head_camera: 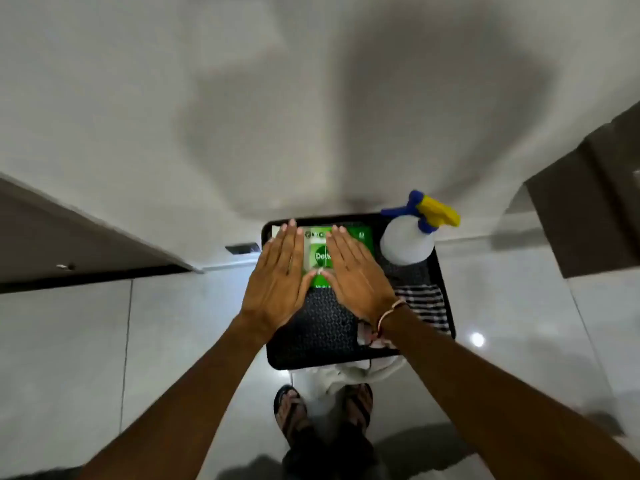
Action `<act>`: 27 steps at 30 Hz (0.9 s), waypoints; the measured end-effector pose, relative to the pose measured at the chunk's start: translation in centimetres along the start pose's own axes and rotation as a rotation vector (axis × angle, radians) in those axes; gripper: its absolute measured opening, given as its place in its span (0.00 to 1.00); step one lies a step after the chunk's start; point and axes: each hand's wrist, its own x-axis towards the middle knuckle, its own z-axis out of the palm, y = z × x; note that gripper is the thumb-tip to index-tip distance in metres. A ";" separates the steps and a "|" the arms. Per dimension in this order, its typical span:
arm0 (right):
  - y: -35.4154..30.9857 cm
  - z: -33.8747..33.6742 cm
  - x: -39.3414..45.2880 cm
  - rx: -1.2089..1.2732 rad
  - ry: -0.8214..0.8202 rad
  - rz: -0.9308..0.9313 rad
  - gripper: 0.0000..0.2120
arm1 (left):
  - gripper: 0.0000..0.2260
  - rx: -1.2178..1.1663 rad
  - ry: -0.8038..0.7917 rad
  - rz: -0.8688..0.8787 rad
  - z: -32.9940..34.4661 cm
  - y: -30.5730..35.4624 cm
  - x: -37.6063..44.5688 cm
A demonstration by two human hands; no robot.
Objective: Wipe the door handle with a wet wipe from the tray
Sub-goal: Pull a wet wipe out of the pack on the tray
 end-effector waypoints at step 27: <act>1.0 1.9 5.4 0.538 0.588 0.330 0.17 | 0.30 0.096 -0.010 -0.041 9.3 -1.2 0.7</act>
